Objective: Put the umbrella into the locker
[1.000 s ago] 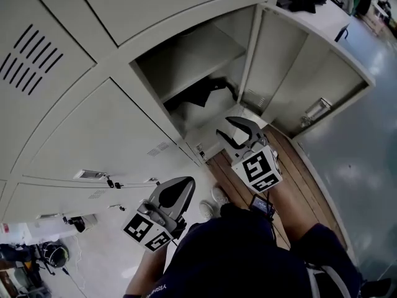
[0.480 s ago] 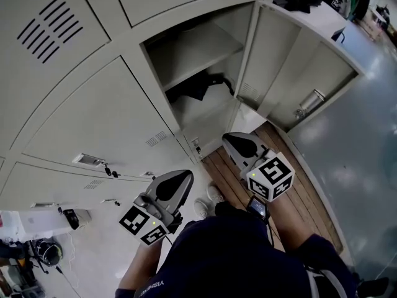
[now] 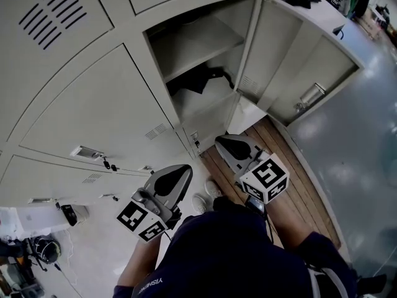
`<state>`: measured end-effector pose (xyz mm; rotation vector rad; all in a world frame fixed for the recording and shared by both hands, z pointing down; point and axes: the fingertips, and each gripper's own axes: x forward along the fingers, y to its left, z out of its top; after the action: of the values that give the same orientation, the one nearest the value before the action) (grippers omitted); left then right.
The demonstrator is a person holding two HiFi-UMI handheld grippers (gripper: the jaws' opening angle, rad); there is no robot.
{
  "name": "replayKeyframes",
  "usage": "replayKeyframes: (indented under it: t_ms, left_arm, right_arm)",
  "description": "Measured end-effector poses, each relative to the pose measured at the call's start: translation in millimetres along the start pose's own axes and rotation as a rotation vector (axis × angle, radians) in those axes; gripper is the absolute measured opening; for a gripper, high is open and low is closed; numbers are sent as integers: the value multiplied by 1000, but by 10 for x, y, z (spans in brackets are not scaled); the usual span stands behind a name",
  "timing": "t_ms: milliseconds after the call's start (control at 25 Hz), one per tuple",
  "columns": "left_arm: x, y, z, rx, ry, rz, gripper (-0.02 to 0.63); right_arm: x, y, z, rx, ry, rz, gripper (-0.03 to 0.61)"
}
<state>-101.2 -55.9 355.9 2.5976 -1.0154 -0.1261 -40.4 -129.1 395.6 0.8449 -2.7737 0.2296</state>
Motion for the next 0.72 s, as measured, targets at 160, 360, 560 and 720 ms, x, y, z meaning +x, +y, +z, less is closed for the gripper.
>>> replayKeyframes:
  t_ms: [160,360,560,720]
  left_arm:
    - [-24,11,3,-3,-8,1,3]
    - [-46,34,-5,-11,-14,4,3]
    - [-57,64,5,-13,-16,7,3]
    - [-57,102,11,-15,-14,8,3]
  right_arm:
    - [27,65,31,-15,3,9,8]
    - [65,98,13,-20,17,14,8]
    - [104,85,-40,-22,36,10,8]
    - [150,80,-39,-24,39,12,8]
